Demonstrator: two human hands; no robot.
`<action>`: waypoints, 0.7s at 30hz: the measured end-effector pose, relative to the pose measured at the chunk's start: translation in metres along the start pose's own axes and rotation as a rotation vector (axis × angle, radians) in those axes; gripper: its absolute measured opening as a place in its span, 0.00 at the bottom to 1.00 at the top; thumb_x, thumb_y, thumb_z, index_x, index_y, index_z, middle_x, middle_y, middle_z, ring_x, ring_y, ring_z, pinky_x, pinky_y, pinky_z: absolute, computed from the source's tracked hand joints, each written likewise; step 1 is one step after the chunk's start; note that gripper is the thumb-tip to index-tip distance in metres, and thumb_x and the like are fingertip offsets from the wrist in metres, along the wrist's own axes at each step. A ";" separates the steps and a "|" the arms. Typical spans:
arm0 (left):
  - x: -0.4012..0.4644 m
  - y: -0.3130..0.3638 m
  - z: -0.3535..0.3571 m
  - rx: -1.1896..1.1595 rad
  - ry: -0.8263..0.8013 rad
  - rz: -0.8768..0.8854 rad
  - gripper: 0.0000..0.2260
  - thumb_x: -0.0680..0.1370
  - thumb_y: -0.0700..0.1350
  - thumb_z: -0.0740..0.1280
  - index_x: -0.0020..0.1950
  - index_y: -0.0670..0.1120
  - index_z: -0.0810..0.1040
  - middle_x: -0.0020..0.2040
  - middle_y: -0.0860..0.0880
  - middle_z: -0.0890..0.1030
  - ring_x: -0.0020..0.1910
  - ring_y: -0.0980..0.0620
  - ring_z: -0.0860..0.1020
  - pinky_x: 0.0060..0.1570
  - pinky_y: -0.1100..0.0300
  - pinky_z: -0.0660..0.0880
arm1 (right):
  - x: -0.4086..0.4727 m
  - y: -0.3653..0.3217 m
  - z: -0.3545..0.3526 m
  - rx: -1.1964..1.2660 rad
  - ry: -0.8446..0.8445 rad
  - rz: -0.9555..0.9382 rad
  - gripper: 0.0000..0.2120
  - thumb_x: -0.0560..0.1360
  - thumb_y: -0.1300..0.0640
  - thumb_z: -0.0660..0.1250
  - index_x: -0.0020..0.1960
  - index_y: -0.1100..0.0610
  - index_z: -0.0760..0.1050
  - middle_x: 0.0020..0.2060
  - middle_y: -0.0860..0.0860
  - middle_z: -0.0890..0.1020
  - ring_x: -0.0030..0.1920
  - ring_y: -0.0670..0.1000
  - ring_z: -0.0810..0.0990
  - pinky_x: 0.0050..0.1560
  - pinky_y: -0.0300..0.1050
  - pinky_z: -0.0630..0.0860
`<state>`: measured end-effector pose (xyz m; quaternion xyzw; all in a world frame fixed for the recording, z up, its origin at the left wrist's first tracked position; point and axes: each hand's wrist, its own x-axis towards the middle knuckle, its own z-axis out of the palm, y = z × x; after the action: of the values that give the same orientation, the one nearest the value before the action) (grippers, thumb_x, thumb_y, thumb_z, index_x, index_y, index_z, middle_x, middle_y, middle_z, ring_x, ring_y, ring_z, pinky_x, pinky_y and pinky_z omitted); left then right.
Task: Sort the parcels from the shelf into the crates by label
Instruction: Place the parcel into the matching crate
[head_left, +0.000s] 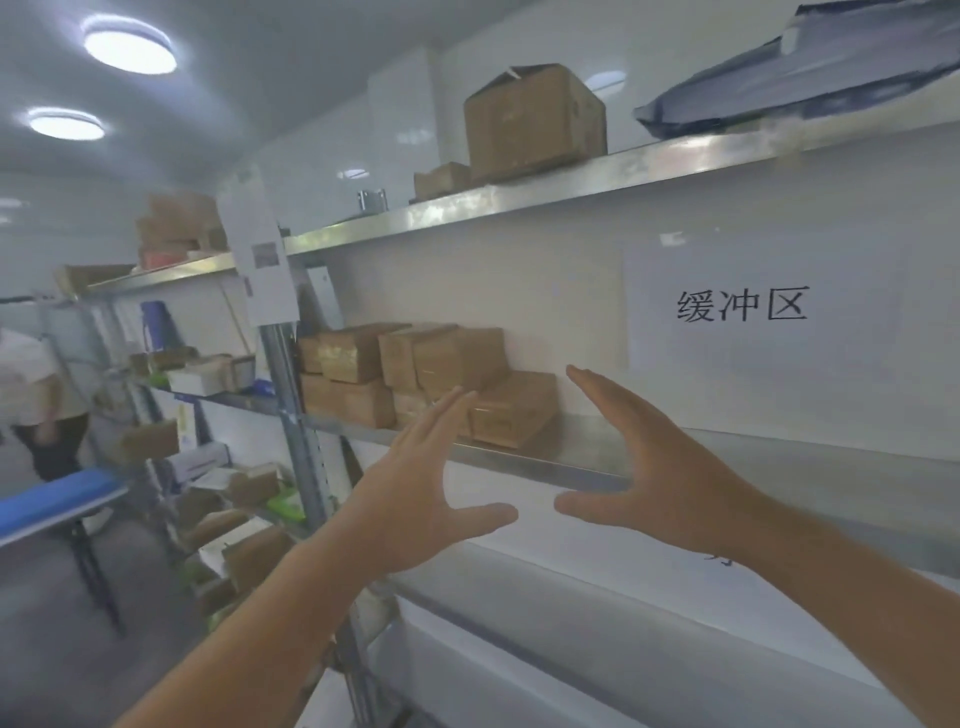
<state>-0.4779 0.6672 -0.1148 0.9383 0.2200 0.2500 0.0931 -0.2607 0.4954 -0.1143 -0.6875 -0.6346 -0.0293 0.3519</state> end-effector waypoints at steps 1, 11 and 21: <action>0.012 -0.011 0.004 -0.006 -0.007 -0.022 0.51 0.70 0.74 0.71 0.82 0.69 0.41 0.82 0.69 0.43 0.82 0.58 0.52 0.79 0.46 0.60 | 0.015 0.008 0.006 0.000 -0.005 0.000 0.54 0.67 0.28 0.74 0.80 0.27 0.42 0.81 0.28 0.48 0.82 0.40 0.52 0.81 0.56 0.62; 0.138 -0.110 0.056 -0.077 -0.100 -0.165 0.48 0.70 0.75 0.70 0.83 0.65 0.48 0.83 0.60 0.58 0.81 0.54 0.59 0.74 0.54 0.61 | 0.158 0.111 0.059 0.067 -0.076 0.084 0.53 0.62 0.23 0.73 0.78 0.25 0.47 0.81 0.31 0.54 0.81 0.38 0.54 0.81 0.54 0.62; 0.189 -0.147 0.104 -0.439 -0.008 -0.221 0.41 0.71 0.75 0.61 0.82 0.59 0.62 0.75 0.56 0.72 0.71 0.54 0.73 0.74 0.48 0.70 | 0.213 0.149 0.115 0.167 0.000 0.494 0.58 0.58 0.10 0.51 0.80 0.41 0.66 0.72 0.45 0.77 0.71 0.52 0.75 0.74 0.57 0.70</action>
<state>-0.3311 0.8774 -0.1648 0.8669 0.2613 0.2764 0.3223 -0.1337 0.7442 -0.1633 -0.7900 -0.4477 0.1103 0.4040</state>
